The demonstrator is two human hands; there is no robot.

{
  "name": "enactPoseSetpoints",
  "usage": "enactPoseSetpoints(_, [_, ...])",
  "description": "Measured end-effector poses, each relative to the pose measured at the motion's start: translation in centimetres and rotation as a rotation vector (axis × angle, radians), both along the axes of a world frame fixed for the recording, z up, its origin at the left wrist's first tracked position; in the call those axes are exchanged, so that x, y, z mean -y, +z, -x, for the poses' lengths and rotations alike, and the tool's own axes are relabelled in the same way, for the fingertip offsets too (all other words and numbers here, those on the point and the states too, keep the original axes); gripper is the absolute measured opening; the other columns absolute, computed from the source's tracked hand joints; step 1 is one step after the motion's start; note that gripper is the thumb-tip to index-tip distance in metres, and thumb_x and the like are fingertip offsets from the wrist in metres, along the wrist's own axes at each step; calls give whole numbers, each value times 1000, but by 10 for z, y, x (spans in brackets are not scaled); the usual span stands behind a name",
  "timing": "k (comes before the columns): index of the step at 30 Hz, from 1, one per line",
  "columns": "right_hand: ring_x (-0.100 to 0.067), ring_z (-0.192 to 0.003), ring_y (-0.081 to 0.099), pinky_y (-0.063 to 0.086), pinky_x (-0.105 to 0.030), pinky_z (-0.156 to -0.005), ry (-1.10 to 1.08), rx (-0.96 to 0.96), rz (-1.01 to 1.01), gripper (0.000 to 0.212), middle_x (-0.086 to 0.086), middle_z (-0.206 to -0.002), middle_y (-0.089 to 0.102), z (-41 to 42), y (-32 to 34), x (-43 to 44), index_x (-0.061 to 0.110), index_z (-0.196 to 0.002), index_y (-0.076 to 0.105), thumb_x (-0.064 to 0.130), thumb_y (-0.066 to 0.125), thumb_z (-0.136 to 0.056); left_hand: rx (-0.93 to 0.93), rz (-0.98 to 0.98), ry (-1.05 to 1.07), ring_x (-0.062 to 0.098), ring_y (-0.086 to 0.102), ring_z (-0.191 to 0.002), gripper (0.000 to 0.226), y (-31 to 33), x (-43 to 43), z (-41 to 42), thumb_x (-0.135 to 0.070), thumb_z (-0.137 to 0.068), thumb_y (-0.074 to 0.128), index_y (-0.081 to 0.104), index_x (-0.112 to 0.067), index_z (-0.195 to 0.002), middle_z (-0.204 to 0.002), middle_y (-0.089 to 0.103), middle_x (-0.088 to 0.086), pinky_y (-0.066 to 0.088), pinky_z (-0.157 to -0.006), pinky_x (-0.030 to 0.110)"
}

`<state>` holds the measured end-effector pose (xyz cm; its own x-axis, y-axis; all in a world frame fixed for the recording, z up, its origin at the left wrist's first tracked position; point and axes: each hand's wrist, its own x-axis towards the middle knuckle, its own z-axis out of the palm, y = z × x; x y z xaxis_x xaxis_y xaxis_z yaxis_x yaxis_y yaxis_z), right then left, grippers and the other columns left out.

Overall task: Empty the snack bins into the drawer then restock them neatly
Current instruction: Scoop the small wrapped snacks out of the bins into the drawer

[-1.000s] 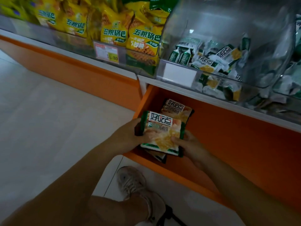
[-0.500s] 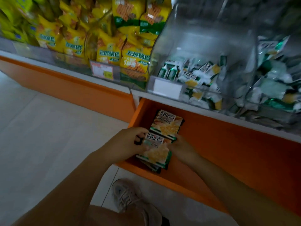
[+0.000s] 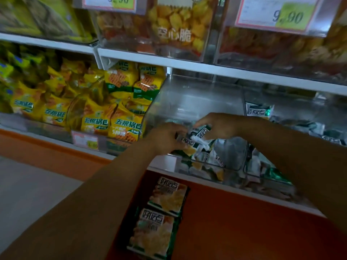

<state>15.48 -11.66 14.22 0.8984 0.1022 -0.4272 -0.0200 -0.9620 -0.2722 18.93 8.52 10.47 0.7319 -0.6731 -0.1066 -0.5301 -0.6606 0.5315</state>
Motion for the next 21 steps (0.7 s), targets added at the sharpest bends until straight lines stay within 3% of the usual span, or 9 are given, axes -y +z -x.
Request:
enactPoseSetpoints(2, [-19, -143, 26, 23, -31, -115, 3, -91, 6, 65, 0, -158, 24, -12, -5, 0, 33, -145, 38, 38, 68, -88, 114, -182, -22, 25, 23, -144, 72, -3, 4, -11, -51, -80, 72, 41, -38, -144, -158, 28, 0, 25, -112, 34])
enactPoseSetpoints(4, [-20, -146, 18, 18, -35, -118, -1, -186, 20, 77, 3, -160, 16, -17, -10, -5, 39, -147, 31, 52, 68, -81, 61, -232, -10, 29, 9, -148, 89, -7, 5, -17, -54, -77, 74, 27, -39, -151, -163, 11, 4, 18, -117, 40])
enactPoseSetpoints(6, [-25, -147, 13, 18, -41, -119, 17, -207, 89, 88, 0, -161, 8, -17, -17, -13, 43, -148, 25, 66, 67, -73, -46, -185, 21, 31, 5, -150, 102, -12, 6, -21, -51, -74, 78, 17, -34, -154, -163, 3, 5, 20, -117, 42])
enactPoseSetpoints(9, [-30, -145, 17, 25, -42, -116, 59, -172, 234, 98, -4, -160, 12, -12, -25, -22, 40, -150, 21, 77, 62, -68, -105, -137, 34, 27, 8, -150, 116, -17, 7, -24, -49, -71, 82, 6, -26, -156, -163, 5, 4, 25, -115, 39])
enactPoseSetpoints(13, [-23, -134, 37, 37, -33, -107, 5, -135, 143, 92, -5, -154, 30, -6, -28, -20, 21, -148, 32, 63, 68, -75, -137, -72, 40, 25, 20, -147, 117, -22, 8, -26, -53, -71, 80, 5, -27, -156, -162, 18, 4, 29, -113, 35])
enactPoseSetpoints(17, [-17, -111, 48, 44, -26, -83, -25, -100, 83, 74, 0, -127, 48, -5, -20, -10, 14, -138, 43, 46, 75, -79, -211, -5, 99, 27, 28, -145, 115, -26, 13, -30, -71, -67, 71, 11, -29, -156, -162, 16, 1, 32, -115, 40])
enactPoseSetpoints(21, [-19, -111, 51, 43, -26, -84, -64, -119, 124, 80, -5, -136, 49, -2, -17, -3, 11, -142, 38, 44, 75, -79, -218, 13, 128, 27, 32, -141, 106, -27, 19, -33, -68, -68, 73, 25, -25, -153, -157, 20, 5, 35, -113, 40])
